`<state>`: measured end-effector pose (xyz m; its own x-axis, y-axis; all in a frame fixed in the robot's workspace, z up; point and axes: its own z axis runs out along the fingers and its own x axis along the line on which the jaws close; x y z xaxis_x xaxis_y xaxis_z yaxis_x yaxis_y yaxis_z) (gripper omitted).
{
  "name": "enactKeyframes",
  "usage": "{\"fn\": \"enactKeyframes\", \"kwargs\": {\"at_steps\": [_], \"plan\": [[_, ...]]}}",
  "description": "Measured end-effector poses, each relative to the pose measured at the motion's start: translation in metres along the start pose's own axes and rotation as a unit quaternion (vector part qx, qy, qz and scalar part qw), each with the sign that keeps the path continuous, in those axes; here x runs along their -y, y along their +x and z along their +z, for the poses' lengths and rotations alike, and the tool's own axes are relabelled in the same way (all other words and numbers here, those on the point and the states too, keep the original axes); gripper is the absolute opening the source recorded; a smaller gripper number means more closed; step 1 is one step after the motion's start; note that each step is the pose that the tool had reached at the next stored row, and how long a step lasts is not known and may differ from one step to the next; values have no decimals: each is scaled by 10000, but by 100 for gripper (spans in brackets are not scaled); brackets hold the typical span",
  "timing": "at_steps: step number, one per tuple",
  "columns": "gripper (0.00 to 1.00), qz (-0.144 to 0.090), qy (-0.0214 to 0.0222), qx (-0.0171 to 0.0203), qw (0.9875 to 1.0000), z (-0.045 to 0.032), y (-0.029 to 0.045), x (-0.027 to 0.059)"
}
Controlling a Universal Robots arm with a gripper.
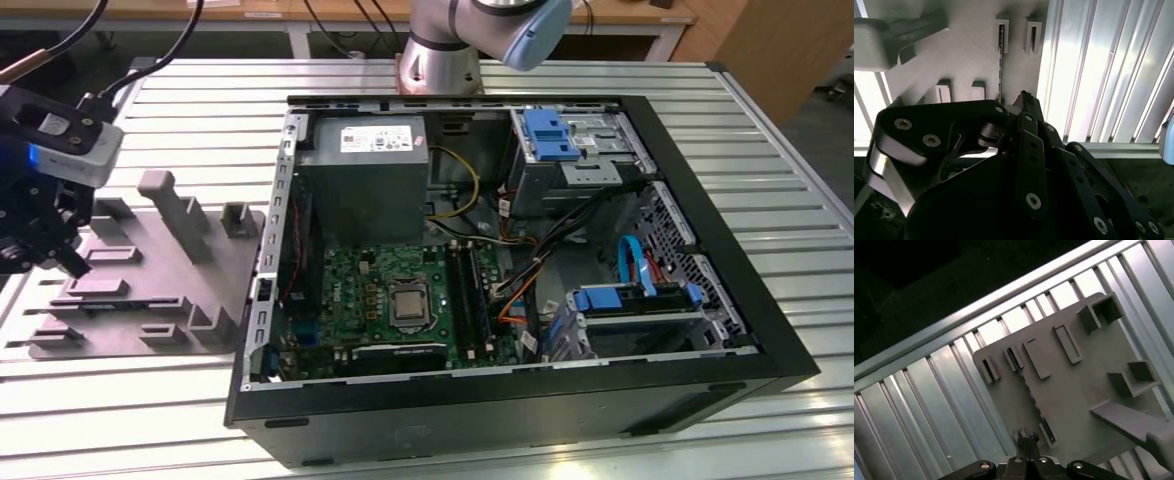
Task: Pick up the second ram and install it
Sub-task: 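Pick up the second ram and move it above second insertion slot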
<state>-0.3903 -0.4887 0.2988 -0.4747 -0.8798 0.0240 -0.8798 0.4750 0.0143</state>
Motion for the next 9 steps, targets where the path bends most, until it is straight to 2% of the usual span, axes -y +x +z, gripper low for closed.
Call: {"fn": "enactKeyframes", "kwargs": {"at_steps": [5, 9], "plan": [[10, -431, 38, 9, 9991, 11, 0, 0], [10, -656, 111, 53, 9978, 20, 0, 0]]}}
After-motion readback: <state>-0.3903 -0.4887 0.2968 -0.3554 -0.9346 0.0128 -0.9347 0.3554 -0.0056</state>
